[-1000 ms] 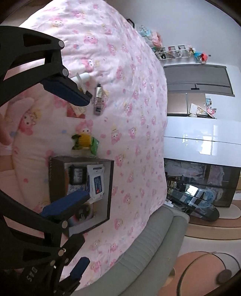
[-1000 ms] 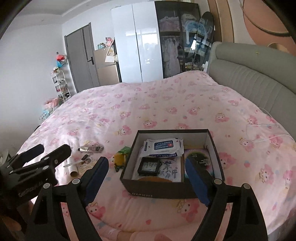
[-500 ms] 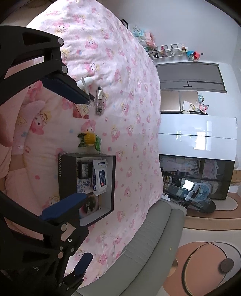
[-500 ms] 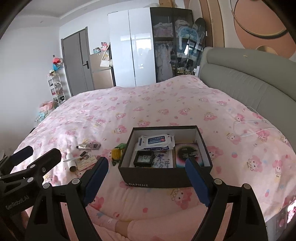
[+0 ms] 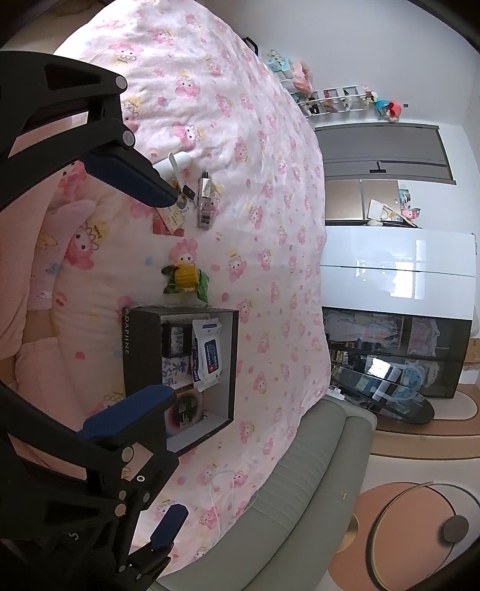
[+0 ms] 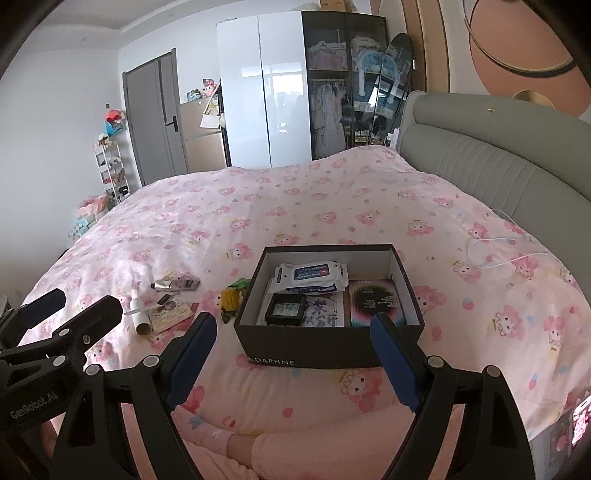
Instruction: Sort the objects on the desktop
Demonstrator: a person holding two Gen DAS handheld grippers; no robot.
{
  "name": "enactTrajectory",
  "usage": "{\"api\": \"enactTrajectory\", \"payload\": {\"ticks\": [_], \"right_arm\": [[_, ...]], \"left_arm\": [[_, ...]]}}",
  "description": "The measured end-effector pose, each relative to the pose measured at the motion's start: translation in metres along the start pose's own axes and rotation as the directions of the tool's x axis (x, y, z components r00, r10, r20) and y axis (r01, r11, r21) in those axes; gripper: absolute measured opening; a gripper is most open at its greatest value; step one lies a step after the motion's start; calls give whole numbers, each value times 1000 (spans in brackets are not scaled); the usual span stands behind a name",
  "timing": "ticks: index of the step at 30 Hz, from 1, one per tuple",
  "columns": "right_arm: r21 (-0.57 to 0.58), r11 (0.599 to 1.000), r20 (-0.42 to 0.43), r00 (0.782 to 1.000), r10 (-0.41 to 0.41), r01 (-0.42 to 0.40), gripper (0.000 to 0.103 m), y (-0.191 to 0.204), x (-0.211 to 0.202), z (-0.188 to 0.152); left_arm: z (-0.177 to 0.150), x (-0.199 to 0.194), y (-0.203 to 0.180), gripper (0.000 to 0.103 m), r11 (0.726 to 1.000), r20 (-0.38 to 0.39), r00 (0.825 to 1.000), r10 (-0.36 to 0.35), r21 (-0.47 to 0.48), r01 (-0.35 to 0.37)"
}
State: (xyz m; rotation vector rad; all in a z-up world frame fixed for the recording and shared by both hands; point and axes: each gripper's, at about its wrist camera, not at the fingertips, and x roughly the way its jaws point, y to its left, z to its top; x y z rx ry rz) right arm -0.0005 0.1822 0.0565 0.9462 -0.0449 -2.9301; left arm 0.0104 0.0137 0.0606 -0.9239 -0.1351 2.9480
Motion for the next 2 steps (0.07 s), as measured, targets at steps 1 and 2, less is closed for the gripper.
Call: {"api": "enactTrajectory", "payload": {"ticks": [1, 2], "right_arm": [[-2, 1000, -2, 1000, -1, 1, 84, 1, 0, 0], [-4, 1000, -4, 1000, -1, 1, 84, 1, 1, -1]], "left_arm": [[-1, 0, 1, 98, 1000, -2, 1000, -1, -2, 1], [-1, 1, 1, 98, 1000, -4, 1000, -2, -4, 2]]}}
